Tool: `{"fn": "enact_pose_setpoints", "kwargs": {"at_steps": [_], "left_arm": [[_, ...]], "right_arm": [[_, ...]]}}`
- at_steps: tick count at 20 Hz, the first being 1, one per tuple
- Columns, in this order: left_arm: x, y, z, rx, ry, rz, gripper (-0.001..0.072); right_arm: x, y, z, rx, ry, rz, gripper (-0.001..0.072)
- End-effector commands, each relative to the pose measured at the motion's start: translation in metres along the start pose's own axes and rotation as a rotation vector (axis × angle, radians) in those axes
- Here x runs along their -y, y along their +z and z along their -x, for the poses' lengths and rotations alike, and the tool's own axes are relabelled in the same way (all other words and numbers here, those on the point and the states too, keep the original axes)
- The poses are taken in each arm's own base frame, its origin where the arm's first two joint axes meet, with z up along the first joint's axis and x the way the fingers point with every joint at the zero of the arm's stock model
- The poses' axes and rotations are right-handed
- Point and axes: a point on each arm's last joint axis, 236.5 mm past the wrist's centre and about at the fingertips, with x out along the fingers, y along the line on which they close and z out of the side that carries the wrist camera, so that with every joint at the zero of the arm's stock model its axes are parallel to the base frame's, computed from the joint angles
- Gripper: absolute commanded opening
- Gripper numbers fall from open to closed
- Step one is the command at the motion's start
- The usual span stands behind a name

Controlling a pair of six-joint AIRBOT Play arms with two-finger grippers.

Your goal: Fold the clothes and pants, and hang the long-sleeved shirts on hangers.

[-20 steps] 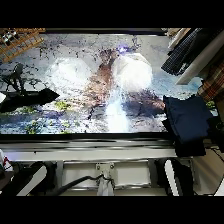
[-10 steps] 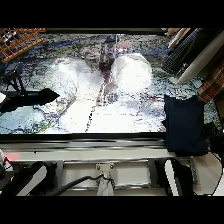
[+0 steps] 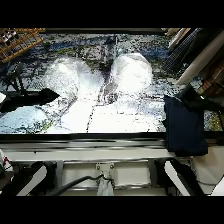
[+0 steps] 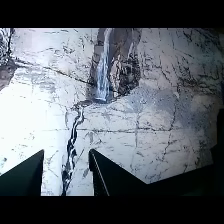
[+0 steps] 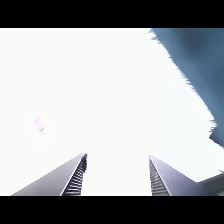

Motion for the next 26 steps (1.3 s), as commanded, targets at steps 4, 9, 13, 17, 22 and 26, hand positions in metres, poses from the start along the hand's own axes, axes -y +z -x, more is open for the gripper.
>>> {"fn": "enact_pose_setpoints", "kwargs": {"at_steps": [4,9,13,17,22,26], "left_arm": [[0.0,0.0,0.0,-0.001,0.0,0.0,0.0307],[0.0,0.0,0.0,-0.001,0.0,0.0,0.0307],[0.0,0.0,0.0,-0.001,0.0,0.0,0.0307],[0.0,0.0,0.0,-0.001,0.0,0.0,0.0307],[0.0,0.0,0.0,-0.001,0.0,0.0,0.0307],[0.0,0.0,0.0,-0.001,0.0,0.0,0.0307]], "right_arm": [[-0.125,0.003,-0.097,-0.067,0.159,0.481,0.0464],[-0.173,-0.031,-0.165,-0.141,0.184,0.71,0.0463],[-0.179,-0.045,-0.172,-0.159,0.195,0.728,0.0463],[-0.179,-0.044,-0.172,-0.159,0.194,0.728,0.0463],[-0.179,-0.044,-0.172,-0.158,0.195,0.728,0.0463],[-0.179,-0.044,-0.172,-0.158,0.195,0.728,0.0463]]}}
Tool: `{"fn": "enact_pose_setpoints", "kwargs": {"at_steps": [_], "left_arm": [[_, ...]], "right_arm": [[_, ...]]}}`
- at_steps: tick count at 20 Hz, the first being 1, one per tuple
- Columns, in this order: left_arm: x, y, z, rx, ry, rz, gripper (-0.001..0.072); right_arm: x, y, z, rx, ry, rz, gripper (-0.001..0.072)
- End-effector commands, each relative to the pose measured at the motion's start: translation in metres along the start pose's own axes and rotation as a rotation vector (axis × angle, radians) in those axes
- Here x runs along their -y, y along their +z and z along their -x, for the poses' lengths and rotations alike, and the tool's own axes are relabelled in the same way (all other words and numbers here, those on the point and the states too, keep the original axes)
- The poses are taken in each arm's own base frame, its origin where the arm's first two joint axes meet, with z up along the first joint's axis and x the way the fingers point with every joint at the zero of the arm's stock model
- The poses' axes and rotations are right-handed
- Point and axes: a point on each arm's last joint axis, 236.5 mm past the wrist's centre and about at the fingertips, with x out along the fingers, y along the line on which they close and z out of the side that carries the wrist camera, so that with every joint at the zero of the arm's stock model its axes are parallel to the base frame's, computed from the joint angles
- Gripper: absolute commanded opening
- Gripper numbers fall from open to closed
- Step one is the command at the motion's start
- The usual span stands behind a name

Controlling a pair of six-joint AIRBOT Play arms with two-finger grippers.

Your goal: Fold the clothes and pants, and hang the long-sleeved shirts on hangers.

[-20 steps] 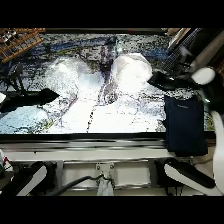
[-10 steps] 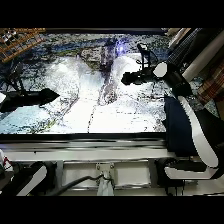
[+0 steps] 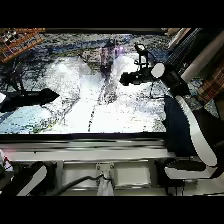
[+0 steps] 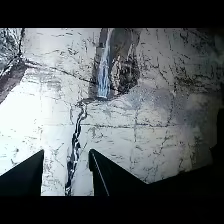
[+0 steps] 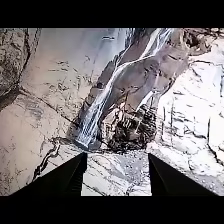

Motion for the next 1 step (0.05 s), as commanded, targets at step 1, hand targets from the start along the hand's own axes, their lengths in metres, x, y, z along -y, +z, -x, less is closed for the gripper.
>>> {"fn": "enact_pose_setpoints", "kwargs": {"at_steps": [1], "left_arm": [[0.0,-0.0003,-0.0003,-0.001,0.0,0.0,0.0307]], "right_arm": [[-0.0006,0.0001,-0.0001,0.0,0.001,0.002,0.0463]]}}
